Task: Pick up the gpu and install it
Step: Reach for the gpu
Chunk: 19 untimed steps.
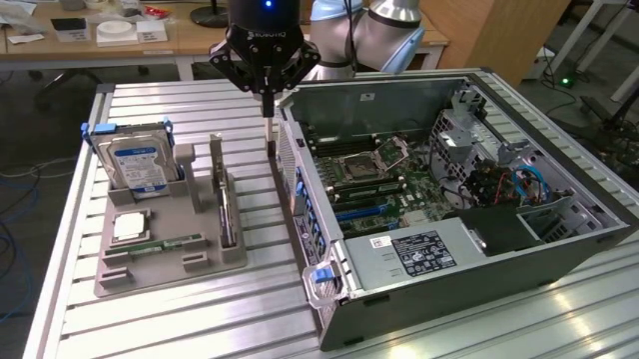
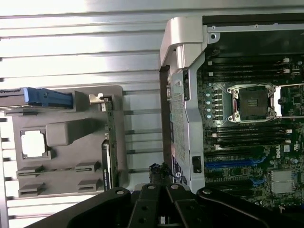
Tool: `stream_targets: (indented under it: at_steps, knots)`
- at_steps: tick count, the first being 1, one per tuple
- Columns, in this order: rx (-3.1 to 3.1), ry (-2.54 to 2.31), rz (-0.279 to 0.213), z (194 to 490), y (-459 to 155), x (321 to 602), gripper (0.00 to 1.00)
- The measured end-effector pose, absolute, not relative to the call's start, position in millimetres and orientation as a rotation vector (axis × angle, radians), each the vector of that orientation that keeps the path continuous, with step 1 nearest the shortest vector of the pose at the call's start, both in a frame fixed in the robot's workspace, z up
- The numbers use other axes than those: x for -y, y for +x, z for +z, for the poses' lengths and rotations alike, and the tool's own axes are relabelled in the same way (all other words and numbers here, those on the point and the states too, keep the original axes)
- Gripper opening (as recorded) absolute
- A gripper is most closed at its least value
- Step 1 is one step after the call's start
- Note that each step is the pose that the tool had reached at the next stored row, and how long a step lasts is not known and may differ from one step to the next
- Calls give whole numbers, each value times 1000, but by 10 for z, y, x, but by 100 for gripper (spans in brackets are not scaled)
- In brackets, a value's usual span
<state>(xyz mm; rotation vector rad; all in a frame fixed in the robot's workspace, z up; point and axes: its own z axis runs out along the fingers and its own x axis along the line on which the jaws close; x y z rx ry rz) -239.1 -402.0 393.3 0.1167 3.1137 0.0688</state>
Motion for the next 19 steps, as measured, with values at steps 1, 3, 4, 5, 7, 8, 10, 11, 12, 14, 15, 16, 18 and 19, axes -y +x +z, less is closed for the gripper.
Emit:
stream_targets:
  at_steps: [1, 3, 4, 5, 7, 8, 10, 11, 12, 14, 15, 16, 18, 19]
  knots:
    - [-3114, 117, 69, 3933, -2397, 4020, 10]
    - [-3114, 117, 69, 3933, -2411, 4021, 10]
    - [-3114, 117, 69, 3933, -2418, 4021, 10]
    - [-3114, 117, 69, 3933, -2425, 4022, 10]
    - [-3114, 117, 69, 3933, -2439, 4022, 10]
    - [-3114, 117, 69, 3933, -2445, 4022, 10]
    - [-3114, 117, 69, 3933, -2458, 4023, 10]
    - [-3114, 117, 69, 3933, -2464, 4023, 10]
    - [-3114, 117, 69, 3933, -2470, 4023, 10]
    - [-3114, 117, 69, 3933, -2484, 4024, 10]
    - [-3114, 117, 69, 3933, -2490, 4024, 10]
    - [-3114, 117, 69, 3933, -2497, 4024, 10]
    - [-3114, 117, 69, 3933, -2510, 4025, 10]
    - [-3114, 117, 69, 3933, -2517, 4025, 10]
